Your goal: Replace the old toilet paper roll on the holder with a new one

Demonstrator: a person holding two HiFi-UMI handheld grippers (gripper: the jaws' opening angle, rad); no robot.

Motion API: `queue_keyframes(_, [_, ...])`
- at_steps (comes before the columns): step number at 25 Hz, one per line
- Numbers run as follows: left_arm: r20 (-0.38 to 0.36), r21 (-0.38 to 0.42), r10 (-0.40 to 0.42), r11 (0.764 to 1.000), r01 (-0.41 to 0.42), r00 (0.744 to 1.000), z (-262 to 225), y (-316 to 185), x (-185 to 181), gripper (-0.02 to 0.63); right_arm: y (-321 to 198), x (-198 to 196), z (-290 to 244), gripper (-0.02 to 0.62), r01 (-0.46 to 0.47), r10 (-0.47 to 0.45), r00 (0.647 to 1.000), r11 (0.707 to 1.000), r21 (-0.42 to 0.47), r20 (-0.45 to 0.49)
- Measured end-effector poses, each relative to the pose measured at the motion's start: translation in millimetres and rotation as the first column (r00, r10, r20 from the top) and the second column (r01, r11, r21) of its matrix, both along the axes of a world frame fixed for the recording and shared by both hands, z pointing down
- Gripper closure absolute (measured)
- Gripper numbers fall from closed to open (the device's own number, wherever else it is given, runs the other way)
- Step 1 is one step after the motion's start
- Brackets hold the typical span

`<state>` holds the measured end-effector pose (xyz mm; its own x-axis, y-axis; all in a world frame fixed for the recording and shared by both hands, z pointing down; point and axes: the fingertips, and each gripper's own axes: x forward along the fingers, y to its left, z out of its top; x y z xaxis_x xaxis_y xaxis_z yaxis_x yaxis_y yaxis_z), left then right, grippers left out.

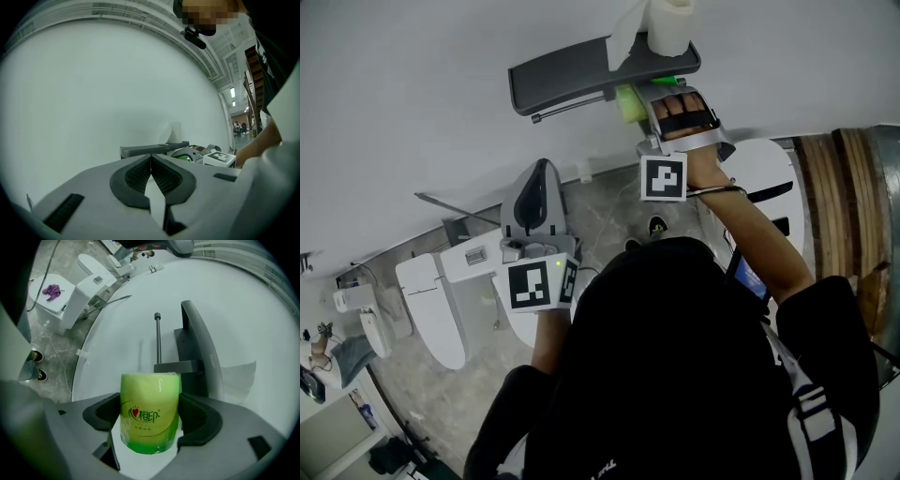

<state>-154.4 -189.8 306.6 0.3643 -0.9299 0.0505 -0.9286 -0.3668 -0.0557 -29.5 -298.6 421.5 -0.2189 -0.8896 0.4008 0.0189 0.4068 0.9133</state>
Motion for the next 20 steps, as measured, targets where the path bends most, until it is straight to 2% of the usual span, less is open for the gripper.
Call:
queue_keyframes(9, [-0.012,-0.003,0.017,1.0,-0.017,1.0,-1.7,6.7,1.3,0.584,6.1,-0.8,-4.3,0.219,0.012,-0.012,1.0,1.0,-0.006,0.028])
queue_keyframes(14, [-0.005,-0.001,0.025,1.0,-0.025,1.0,0.4,14.8,-2.9,0.584,31.1,-6.5,-14.8,0.221,0.077,-0.077,0.996,0.997,0.008,0.032])
queue_keyframes(17, [-0.01,0.005,0.033,0.999,-0.033,0.999,-2.6,20.6,-4.6,0.584,61.0,-23.1,-32.3,0.222,0.175,-0.166,0.974,0.983,-0.048,0.153])
queue_keyframes(19, [-0.008,0.008,0.039,0.999,-0.039,0.999,-2.4,24.7,-7.0,0.584,83.8,-37.3,-54.4,0.224,0.261,-0.225,0.929,0.962,-0.087,0.295])
queue_keyframes(20, [-0.008,0.01,0.043,0.999,-0.043,0.999,-2.6,26.7,-7.7,0.584,94.6,-44.0,-70.5,0.231,0.302,-0.249,0.893,0.949,-0.09,0.376])
